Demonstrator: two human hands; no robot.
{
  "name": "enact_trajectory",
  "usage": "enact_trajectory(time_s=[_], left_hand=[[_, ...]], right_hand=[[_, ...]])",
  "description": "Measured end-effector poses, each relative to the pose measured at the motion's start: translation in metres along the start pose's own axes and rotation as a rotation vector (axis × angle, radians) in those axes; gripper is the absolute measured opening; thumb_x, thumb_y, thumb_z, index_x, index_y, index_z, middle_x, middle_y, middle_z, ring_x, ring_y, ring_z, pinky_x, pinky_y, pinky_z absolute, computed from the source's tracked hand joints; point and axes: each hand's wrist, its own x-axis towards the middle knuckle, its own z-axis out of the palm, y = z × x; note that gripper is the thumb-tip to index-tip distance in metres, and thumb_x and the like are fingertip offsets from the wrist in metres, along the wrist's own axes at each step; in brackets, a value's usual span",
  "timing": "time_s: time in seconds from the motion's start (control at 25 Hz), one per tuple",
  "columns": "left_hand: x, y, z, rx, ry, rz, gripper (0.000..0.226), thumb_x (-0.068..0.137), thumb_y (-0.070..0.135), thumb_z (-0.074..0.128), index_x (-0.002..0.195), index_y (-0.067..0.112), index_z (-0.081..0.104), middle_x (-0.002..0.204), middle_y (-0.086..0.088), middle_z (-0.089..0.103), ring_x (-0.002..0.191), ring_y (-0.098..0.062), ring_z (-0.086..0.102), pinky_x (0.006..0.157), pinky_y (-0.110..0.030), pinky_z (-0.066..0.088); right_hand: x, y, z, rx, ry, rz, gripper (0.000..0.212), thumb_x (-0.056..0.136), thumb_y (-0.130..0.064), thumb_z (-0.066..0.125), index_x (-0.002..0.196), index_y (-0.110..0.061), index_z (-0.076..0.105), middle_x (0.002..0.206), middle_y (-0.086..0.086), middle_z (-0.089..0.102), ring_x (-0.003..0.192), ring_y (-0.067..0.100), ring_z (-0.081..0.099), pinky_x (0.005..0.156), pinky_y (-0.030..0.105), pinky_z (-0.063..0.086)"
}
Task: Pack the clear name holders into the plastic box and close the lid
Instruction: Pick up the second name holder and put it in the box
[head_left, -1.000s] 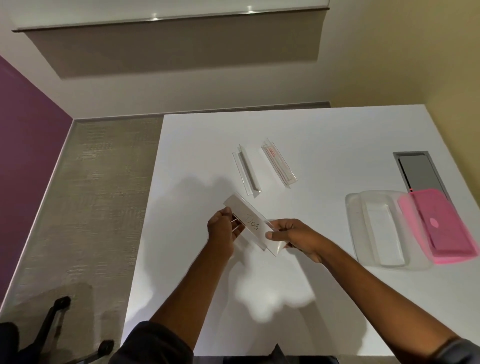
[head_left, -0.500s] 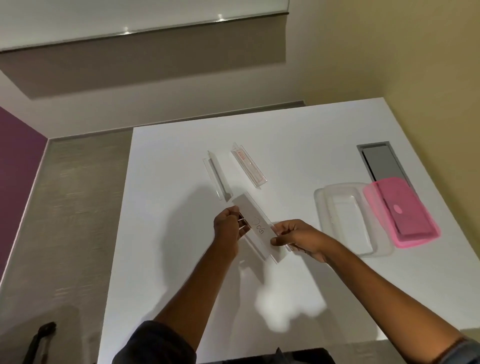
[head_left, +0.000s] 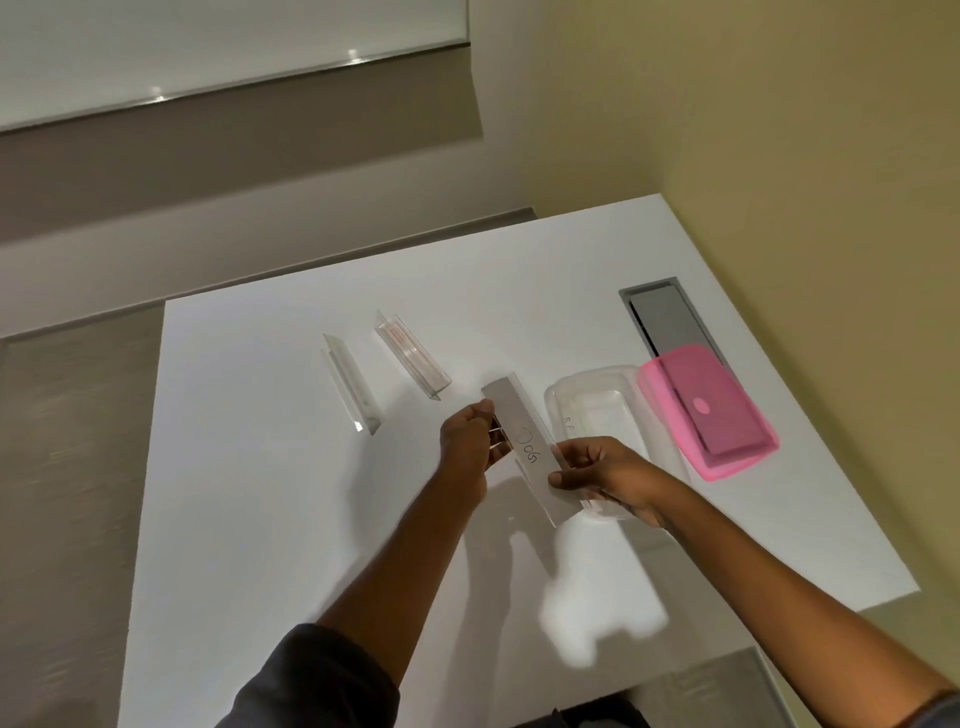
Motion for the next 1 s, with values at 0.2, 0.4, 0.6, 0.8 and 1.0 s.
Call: enact_trajectory(time_s=[0.2,0.4,0.6,0.8,1.0], left_hand=[[0.008,-0.010,0.059,-0.002,-0.071,-0.028,0.018,0.111,0.021,0.059,0.117,0.013,0.073,0.112,-0.016,0.081,0.106,-0.034,0.080,0.092,-0.044,0.069],[0.007,-0.029,0.111,0.037,-0.156,-0.124,0.028,0.108,0.016,0.062,0.132,0.004,0.070,0.127,-0.024,0.076,0.119,-0.039,0.076,0.104,-0.051,0.063],[0.005,-0.048,0.142,0.076,-0.161,-0.195,0.037,0.110,0.025,0.055,0.138,0.003,0.063,0.129,-0.027,0.073,0.120,-0.039,0.074,0.106,-0.050,0.062],[0.012,-0.060,0.153,0.138,-0.142,-0.262,0.044,0.113,0.034,0.051,0.144,0.004,0.059,0.126,-0.017,0.076,0.120,-0.033,0.074,0.110,-0.046,0.059],[0.021,-0.072,0.159,0.159,-0.173,-0.367,0.058,0.113,0.046,0.047,0.155,0.007,0.051,0.141,-0.019,0.068,0.140,-0.035,0.062,0.117,-0.046,0.052]], right_hand=[[-0.015,0.003,-0.047,0.016,0.153,-0.015,0.044,0.091,-0.003,0.082,0.134,-0.008,0.074,0.125,0.010,0.082,0.116,0.032,0.079,0.102,0.042,0.063],[-0.025,0.011,-0.083,-0.003,0.329,0.001,0.038,0.090,-0.002,0.083,0.128,-0.003,0.077,0.124,0.013,0.082,0.101,0.026,0.083,0.083,0.030,0.067],[-0.022,0.016,-0.095,-0.290,0.509,0.098,0.034,0.089,-0.007,0.084,0.122,0.000,0.078,0.122,0.010,0.078,0.109,0.036,0.077,0.102,0.049,0.064],[-0.013,0.027,-0.091,-0.502,0.576,0.014,0.023,0.089,-0.008,0.073,0.105,0.008,0.076,0.133,0.020,0.075,0.100,0.040,0.080,0.084,0.052,0.069],[0.008,0.034,-0.089,-0.749,0.609,0.097,0.018,0.090,-0.015,0.073,0.094,0.001,0.067,0.086,0.011,0.073,0.082,0.028,0.077,0.078,0.043,0.069]])
